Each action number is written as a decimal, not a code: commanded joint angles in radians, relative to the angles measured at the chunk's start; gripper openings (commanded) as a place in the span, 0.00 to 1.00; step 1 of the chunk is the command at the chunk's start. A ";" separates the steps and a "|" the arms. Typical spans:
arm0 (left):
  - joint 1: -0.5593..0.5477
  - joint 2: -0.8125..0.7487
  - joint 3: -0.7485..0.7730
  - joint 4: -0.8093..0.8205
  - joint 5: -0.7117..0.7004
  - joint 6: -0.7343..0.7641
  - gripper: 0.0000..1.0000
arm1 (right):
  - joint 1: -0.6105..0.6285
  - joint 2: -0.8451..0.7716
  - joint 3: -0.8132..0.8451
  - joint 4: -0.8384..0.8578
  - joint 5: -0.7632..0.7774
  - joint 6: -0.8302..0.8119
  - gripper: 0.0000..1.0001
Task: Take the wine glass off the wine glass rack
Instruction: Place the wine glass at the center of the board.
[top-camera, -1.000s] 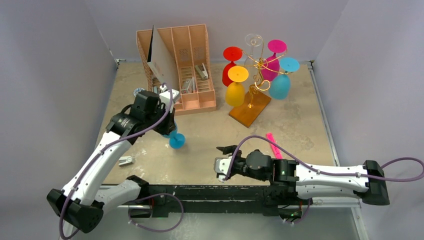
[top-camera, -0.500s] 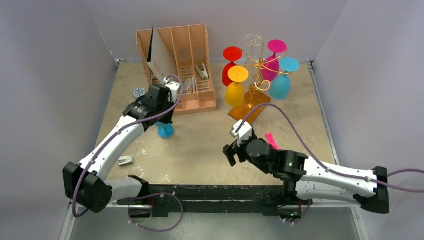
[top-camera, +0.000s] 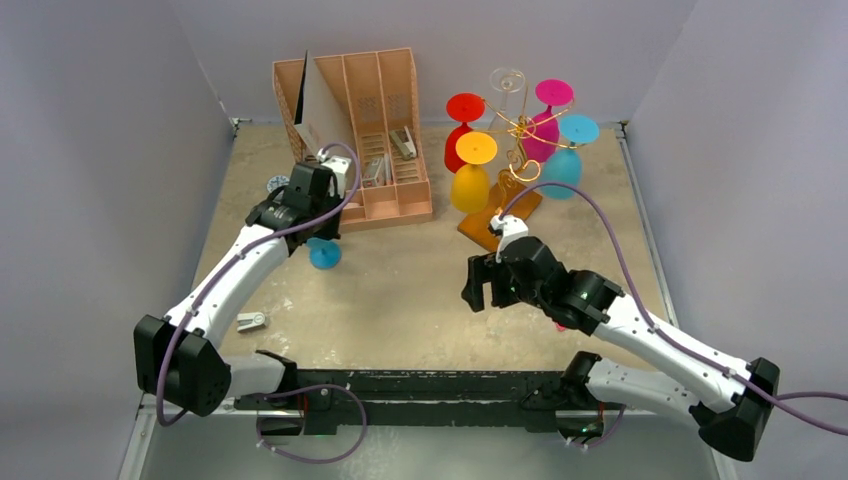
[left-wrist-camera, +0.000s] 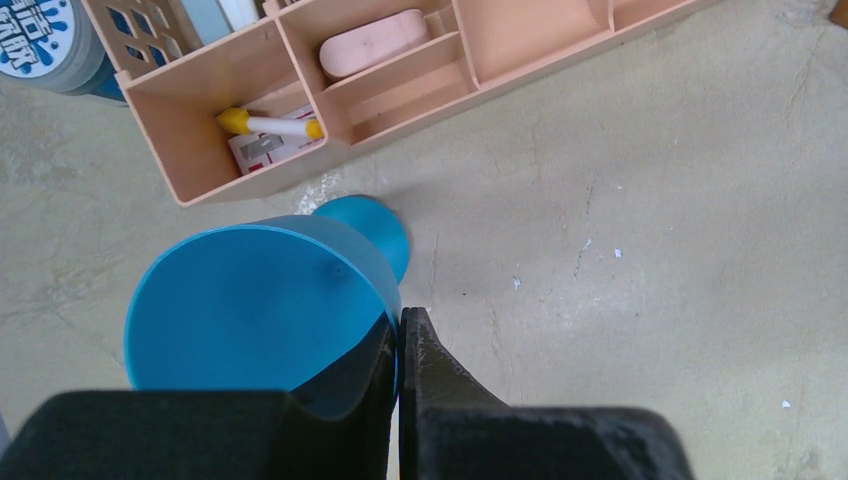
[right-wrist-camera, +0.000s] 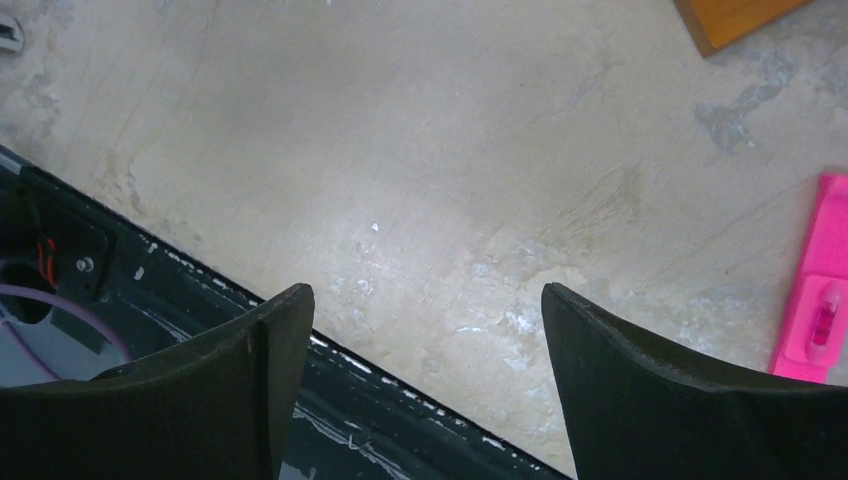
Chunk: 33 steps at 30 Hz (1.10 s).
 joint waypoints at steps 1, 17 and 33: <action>0.006 -0.021 0.008 0.015 0.053 0.018 0.00 | -0.033 -0.033 0.069 -0.074 0.004 0.080 0.86; 0.009 0.038 0.023 -0.010 0.044 0.016 0.00 | -0.214 -0.004 0.240 -0.078 -0.059 0.062 0.73; 0.010 -0.002 0.037 -0.061 0.046 -0.002 0.52 | -0.254 0.063 0.440 0.002 -0.059 0.072 0.69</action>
